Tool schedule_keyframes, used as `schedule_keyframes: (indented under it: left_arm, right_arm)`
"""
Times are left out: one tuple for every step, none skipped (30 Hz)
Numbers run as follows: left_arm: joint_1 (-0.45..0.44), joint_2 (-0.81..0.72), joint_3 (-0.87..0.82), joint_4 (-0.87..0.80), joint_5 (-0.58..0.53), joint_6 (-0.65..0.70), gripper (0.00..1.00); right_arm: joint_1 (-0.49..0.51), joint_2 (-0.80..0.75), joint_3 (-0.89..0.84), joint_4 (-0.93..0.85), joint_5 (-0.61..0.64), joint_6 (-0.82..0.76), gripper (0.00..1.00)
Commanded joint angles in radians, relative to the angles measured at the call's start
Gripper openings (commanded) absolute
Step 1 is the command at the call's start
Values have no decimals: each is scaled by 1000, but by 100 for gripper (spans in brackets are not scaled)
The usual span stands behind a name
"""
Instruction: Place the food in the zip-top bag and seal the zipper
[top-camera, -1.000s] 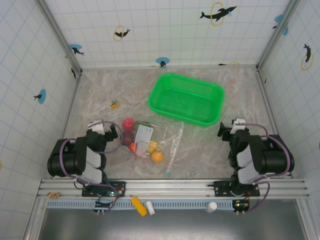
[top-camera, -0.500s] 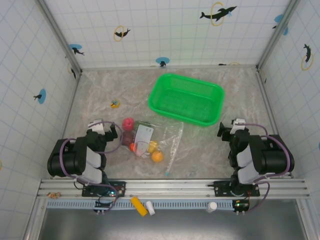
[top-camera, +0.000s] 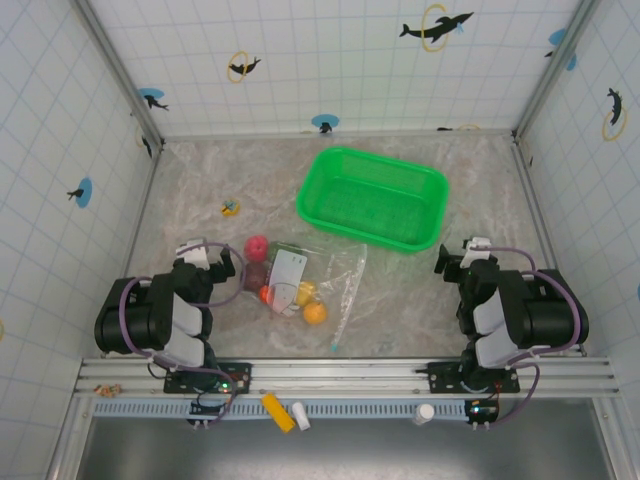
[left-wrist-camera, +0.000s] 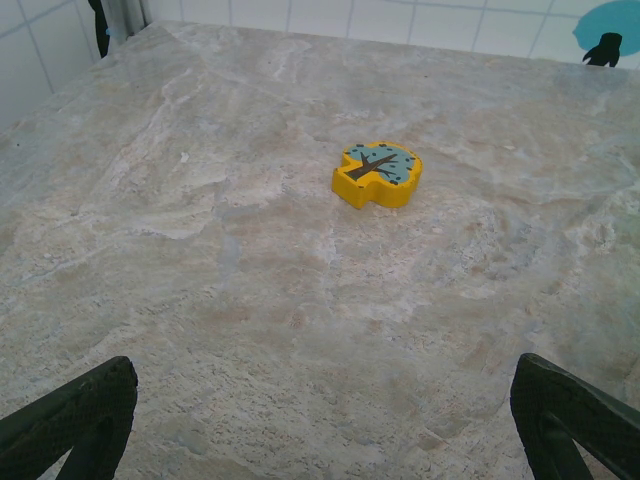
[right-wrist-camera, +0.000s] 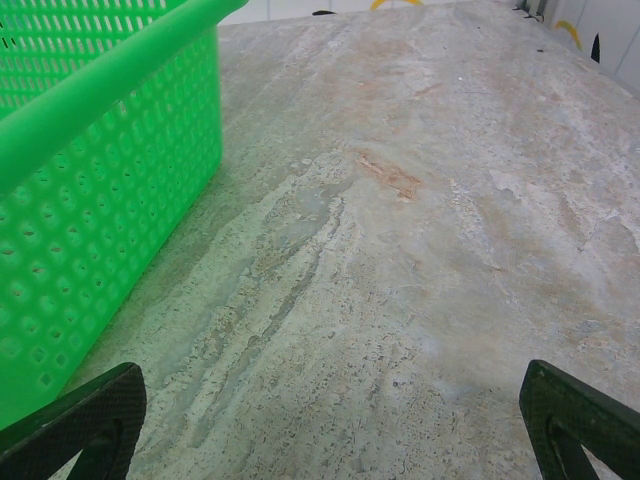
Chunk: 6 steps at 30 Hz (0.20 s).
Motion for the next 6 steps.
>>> schedule_keyframes:
  left_arm:
    - [-5,-3,-4,0,-6,-5,98]
    - [-5,-1,-2,-2,-7,-4,98]
    - [-6,-1,-2,-4,-7,-2,98]
    - [-5,0,-2,-4,-7,-3,98]
    - [-5,-2,-5,1,-7,-2,98]
    - [-5,-3,-6,2,-7,-2,98]
  right_arm:
    - [-5,-4,-4,7,-3,-5,99]
    - [-5,-4,-4,6,-3,-5,99]
    - [-5,-4,-4,6,-3,-4,99]
    - [-6,-3,-3,6,-4,-5,99]
    - [-6,-4,-4,6,-3,-5,99]
    - [-5,-4,-4,6,-4,-5,99]
